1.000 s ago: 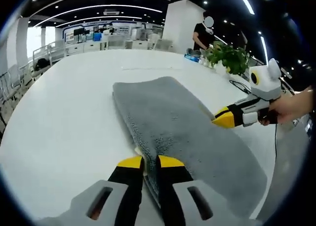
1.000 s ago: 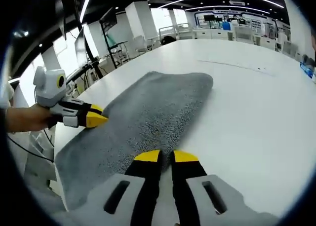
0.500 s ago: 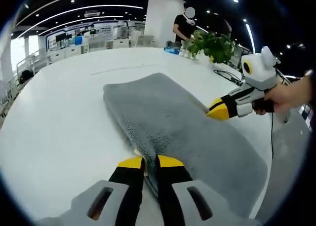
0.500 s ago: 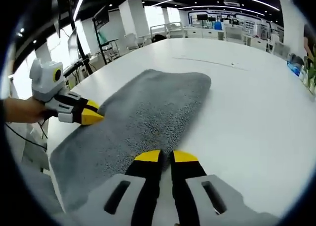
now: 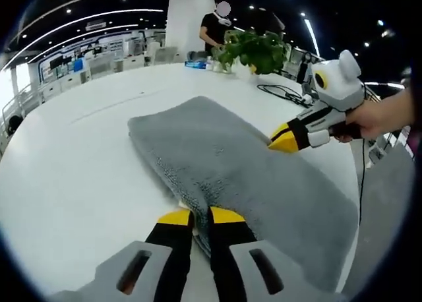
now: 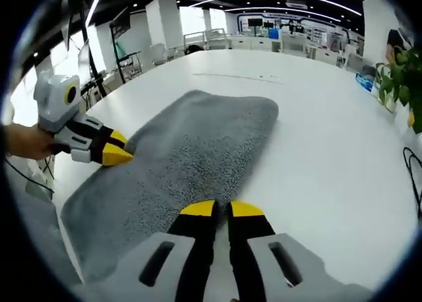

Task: Fold the towel on the table until its edges align and the towel forms a compact rectangular stack.

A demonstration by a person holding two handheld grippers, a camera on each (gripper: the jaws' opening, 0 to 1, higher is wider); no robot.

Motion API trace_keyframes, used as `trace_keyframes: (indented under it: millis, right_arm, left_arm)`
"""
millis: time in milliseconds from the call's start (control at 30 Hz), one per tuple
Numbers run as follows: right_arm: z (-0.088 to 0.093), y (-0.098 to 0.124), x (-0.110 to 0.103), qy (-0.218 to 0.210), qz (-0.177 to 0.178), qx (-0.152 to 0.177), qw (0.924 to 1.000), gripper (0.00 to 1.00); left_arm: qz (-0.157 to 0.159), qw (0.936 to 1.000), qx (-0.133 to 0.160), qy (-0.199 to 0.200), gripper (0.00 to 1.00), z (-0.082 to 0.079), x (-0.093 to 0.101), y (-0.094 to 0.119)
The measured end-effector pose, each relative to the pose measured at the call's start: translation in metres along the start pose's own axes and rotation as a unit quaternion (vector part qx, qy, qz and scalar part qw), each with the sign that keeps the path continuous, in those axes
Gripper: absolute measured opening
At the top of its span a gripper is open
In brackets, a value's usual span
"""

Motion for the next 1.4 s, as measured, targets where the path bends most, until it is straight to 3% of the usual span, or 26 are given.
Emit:
trace_keyframes:
  millis: [200,567,900,1200,1300,1400]
  right_arm:
    - [0.001,0.006,0.013,-0.005,0.0,-0.003,1.0,0.04]
    - [0.001,0.005,0.013,-0.019,-0.025,-0.006,0.9995,0.04]
    - [0.0,0.003,0.011,-0.001,-0.023,-0.009,0.9997,0.04]
    - [-0.001,0.0,0.006,0.049,-0.013,-0.012,0.9987,0.03]
    - [-0.002,0.001,0.007,0.042,-0.012,-0.009,0.999,0.03]
    - [-0.001,0.001,0.008,-0.003,-0.02,-0.002,0.9998,0.03]
  left_arm:
    - [-0.001,0.9999,0.002,-0.012,0.08,-0.009,0.009,-0.008]
    - [-0.007,0.9998,0.005,-0.016,0.08,-0.009,0.009,-0.007]
    - [-0.006,0.9995,0.009,-0.029,0.08,-0.009,0.008,-0.007]
    - [-0.008,0.9996,0.012,-0.023,0.08,-0.009,0.008,-0.007]
    - [-0.008,0.9996,0.011,-0.023,0.08,-0.009,0.009,-0.007]
    - [-0.007,0.9997,0.007,-0.023,0.08,-0.009,0.009,-0.007]
Point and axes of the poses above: the point that each gripper's makers call its tool centre point, and the gripper's own axes: y roughly backward along the fingers, x roughly to its right, z roughly out of its underside, the point moved 3 cm from there along y, roughly backward along the fingers, and after that the axes turned 15 degrees about -y, right-handed, at the moved point
